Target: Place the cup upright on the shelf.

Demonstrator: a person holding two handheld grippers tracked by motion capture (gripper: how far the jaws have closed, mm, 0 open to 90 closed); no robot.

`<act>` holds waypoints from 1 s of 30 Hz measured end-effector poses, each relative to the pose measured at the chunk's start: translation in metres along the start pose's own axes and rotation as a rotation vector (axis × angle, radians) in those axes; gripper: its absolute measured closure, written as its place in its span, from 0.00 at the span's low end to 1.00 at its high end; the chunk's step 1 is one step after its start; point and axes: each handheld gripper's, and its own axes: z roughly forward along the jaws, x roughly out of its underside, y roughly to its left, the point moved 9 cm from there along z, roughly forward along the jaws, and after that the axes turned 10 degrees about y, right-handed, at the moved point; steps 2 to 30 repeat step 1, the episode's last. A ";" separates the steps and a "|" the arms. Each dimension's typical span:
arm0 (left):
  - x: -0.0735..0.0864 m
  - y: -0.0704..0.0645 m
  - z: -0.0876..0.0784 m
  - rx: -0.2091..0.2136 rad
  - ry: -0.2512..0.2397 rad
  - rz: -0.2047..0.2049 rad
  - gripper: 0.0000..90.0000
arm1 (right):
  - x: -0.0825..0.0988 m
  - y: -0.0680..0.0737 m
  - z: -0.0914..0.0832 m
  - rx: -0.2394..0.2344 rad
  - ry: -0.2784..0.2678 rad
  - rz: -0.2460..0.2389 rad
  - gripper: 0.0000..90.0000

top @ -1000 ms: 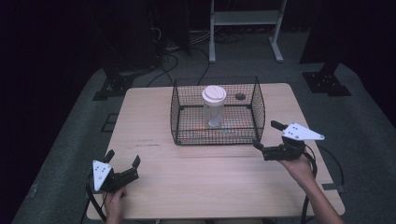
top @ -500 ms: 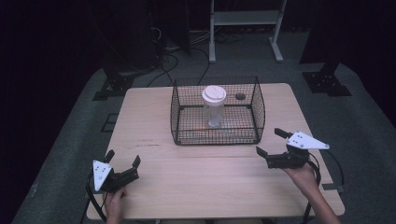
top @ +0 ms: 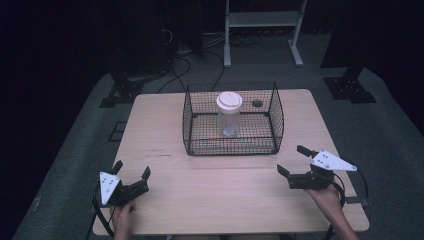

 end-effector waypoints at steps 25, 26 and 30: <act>0.000 0.000 0.000 -0.001 0.001 -0.001 0.00 | 0.001 0.002 -0.001 0.003 -0.006 0.000 0.02; 0.000 0.000 0.000 -0.001 0.001 -0.001 0.00 | 0.001 0.002 -0.001 0.003 -0.006 0.000 0.02; 0.000 0.000 0.000 -0.001 0.001 -0.001 0.00 | 0.001 0.002 -0.001 0.003 -0.006 0.000 0.02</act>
